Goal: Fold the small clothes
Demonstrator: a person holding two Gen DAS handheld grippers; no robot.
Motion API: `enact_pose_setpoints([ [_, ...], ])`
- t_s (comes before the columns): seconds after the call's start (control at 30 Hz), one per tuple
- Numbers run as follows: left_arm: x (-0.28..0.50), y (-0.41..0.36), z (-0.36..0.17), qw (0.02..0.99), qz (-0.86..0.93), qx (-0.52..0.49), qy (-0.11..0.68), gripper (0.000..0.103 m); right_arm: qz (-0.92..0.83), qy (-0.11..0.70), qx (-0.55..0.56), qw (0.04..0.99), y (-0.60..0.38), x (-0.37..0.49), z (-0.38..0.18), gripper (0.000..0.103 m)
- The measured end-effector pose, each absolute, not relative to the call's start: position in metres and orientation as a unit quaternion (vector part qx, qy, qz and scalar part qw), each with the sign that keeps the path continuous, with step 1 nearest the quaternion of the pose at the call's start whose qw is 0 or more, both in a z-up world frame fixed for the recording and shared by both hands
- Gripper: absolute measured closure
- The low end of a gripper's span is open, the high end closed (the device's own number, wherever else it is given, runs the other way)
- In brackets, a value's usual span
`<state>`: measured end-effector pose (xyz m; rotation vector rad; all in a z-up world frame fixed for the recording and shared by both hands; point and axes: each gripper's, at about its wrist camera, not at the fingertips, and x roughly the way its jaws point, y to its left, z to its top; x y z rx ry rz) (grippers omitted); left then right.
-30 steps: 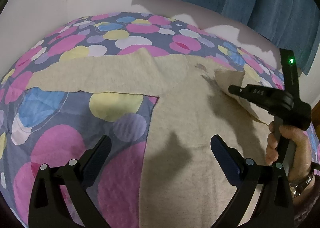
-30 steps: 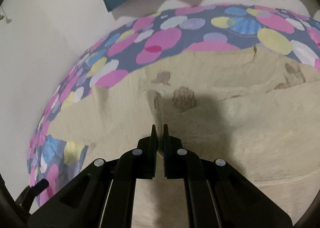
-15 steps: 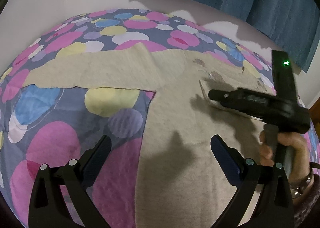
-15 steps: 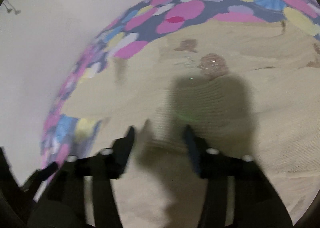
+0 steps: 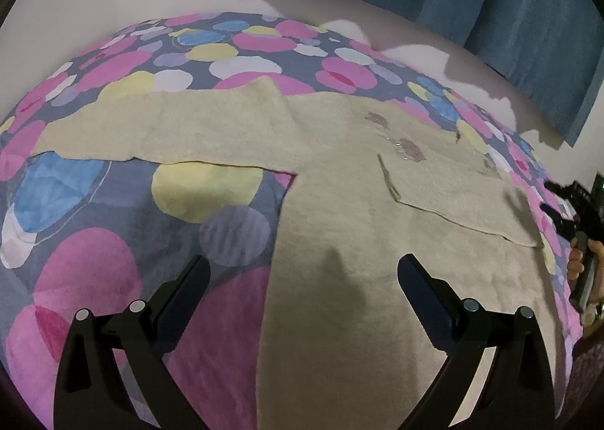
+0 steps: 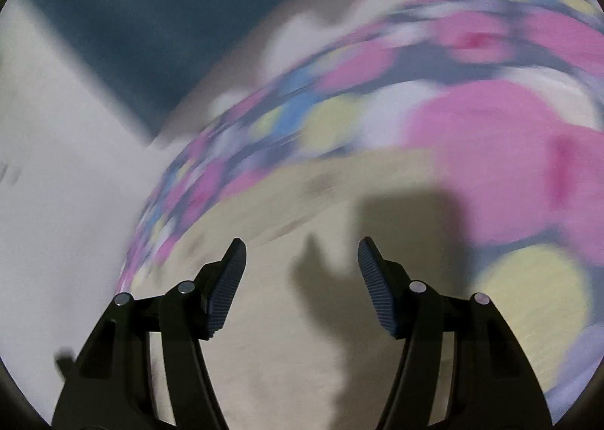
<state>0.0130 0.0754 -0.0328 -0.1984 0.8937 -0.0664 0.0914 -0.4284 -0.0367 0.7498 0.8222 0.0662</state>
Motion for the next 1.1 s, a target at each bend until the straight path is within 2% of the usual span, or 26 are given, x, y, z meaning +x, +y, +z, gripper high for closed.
enact_pose_setpoints([
  [0.2, 0.019, 0.080, -0.044, 0.889, -0.013, -0.102, 0.446, 0.004, 0.040, 0.417, 0.366, 0.831, -0.458, 0.122, -0.069, 0.044],
  [0.27, 0.019, 0.081, -0.047, 0.887, -0.012, -0.104, 0.450, 0.004, 0.045, 0.426, 0.359, 0.829, -0.454, 0.134, -0.074, 0.054],
  [0.3, 0.020, 0.081, -0.048, 0.886, -0.012, -0.104, 0.452, 0.004, 0.047, 0.431, 0.358, 0.827, -0.457, 0.139, -0.079, 0.068],
  [0.33, 0.020, 0.081, -0.049, 0.885, -0.012, -0.104, 0.454, 0.004, 0.048, 0.436, 0.358, 0.824, -0.458, 0.143, -0.083, 0.088],
  [0.37, 0.021, 0.081, -0.049, 0.885, -0.012, -0.104, 0.454, 0.004, 0.041, 0.442, 0.357, 0.822, -0.461, 0.146, -0.088, 0.096],
  [0.4, 0.021, 0.081, -0.049, 0.885, -0.011, -0.102, 0.454, 0.004, 0.039, 0.442, 0.363, 0.819, -0.464, 0.146, -0.092, 0.098],
  [0.53, 0.022, 0.082, -0.049, 0.884, -0.009, -0.106, 0.455, 0.004, 0.043, 0.422, 0.407, 0.809, -0.478, 0.144, -0.103, 0.100],
  [0.67, 0.022, 0.083, -0.050, 0.883, -0.008, -0.104, 0.457, 0.004, 0.044, 0.421, 0.400, 0.813, -0.474, 0.141, -0.096, 0.098],
  [0.77, 0.021, 0.084, -0.049, 0.885, -0.009, -0.101, 0.455, 0.004, 0.048, 0.417, 0.400, 0.815, -0.474, 0.121, -0.088, 0.093],
  [0.9, 0.020, 0.088, -0.048, 0.886, -0.009, -0.102, 0.452, 0.004, 0.070, 0.419, 0.401, 0.812, -0.463, 0.087, -0.083, 0.075],
  [0.93, 0.020, 0.088, -0.048, 0.886, -0.008, -0.102, 0.452, 0.004, 0.075, 0.422, 0.397, 0.812, -0.459, 0.080, -0.082, 0.073],
  [0.97, 0.019, 0.089, -0.048, 0.886, -0.008, -0.103, 0.451, 0.004, 0.082, 0.429, 0.390, 0.811, -0.454, 0.070, -0.083, 0.073],
  [1.0, 0.018, 0.089, -0.047, 0.886, -0.008, -0.103, 0.451, 0.004, 0.083, 0.436, 0.381, 0.811, -0.448, 0.064, -0.085, 0.077],
  [1.03, 0.017, 0.089, -0.047, 0.887, -0.008, -0.103, 0.450, 0.004, 0.078, 0.442, 0.371, 0.813, -0.445, 0.061, -0.086, 0.092],
  [1.1, 0.015, 0.088, -0.046, 0.888, -0.008, -0.100, 0.449, 0.004, 0.073, 0.441, 0.359, 0.820, -0.442, 0.057, -0.086, 0.094],
])
